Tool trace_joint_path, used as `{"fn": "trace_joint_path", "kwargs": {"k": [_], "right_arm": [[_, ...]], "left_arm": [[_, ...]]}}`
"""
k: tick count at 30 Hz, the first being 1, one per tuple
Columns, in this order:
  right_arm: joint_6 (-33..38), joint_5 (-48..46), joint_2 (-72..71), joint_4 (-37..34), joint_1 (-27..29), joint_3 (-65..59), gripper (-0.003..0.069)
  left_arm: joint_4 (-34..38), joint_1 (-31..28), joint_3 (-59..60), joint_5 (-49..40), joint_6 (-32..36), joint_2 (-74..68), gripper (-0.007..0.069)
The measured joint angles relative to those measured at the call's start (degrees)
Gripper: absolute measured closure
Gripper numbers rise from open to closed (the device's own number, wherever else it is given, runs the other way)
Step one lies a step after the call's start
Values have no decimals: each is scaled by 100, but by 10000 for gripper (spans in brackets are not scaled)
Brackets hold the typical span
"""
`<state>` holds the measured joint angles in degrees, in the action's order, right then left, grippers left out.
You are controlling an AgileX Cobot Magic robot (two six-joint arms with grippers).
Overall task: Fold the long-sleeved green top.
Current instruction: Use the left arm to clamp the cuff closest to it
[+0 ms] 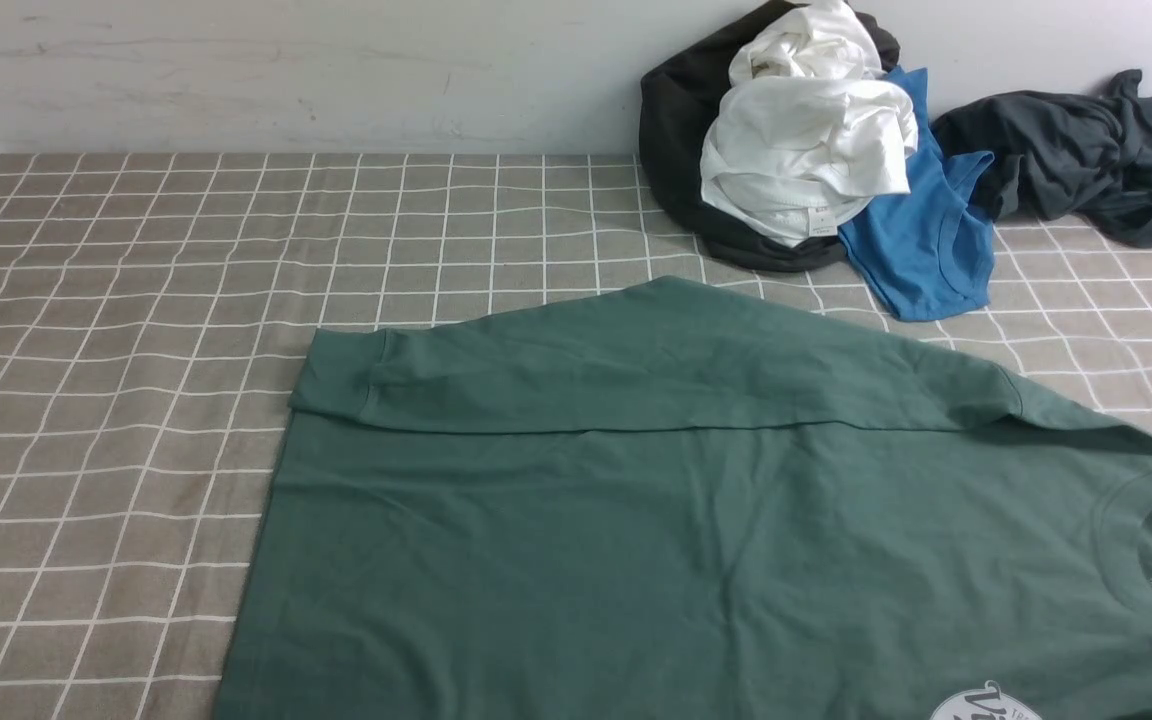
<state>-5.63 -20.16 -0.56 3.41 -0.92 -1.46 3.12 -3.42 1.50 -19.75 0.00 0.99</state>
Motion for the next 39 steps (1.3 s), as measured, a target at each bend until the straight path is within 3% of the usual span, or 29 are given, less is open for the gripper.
{"fn": "trace_joint_path", "kwargs": {"k": [12,15,19,22,25,27,35,37,38,39], "right_arm": [[-136,0,0,0,0,0,673],[-319,0,0,-25,0,0,673],[-1160,-12,0,-721,0,0,673],[-2216,-39,0,-2085,0,0,673],[-2949,-90,0,-3315,0,-6,673],[-3059,-102,0,-3657,0,-6,673],[-2809,161,0,-3493,0,-6,673],[-2449,313,0,-3444,0,-6,673],[-2399,313,0,-3430,0,-6,673],[-1852,313,0,-3294,0,42,673]], "left_arm": [[6,0,0,0,0,0,631],[315,0,0,20,-203,0,631],[1952,0,0,45,-1096,0,631],[3589,0,5,75,-1813,0,631],[4486,0,5,108,-1922,0,631],[4610,0,5,149,-1718,0,631],[4831,0,-42,197,-1001,0,631],[4653,0,-496,-111,85,0,631],[4633,0,-543,-111,184,0,631],[4460,0,-976,-446,911,-47,631]]}}
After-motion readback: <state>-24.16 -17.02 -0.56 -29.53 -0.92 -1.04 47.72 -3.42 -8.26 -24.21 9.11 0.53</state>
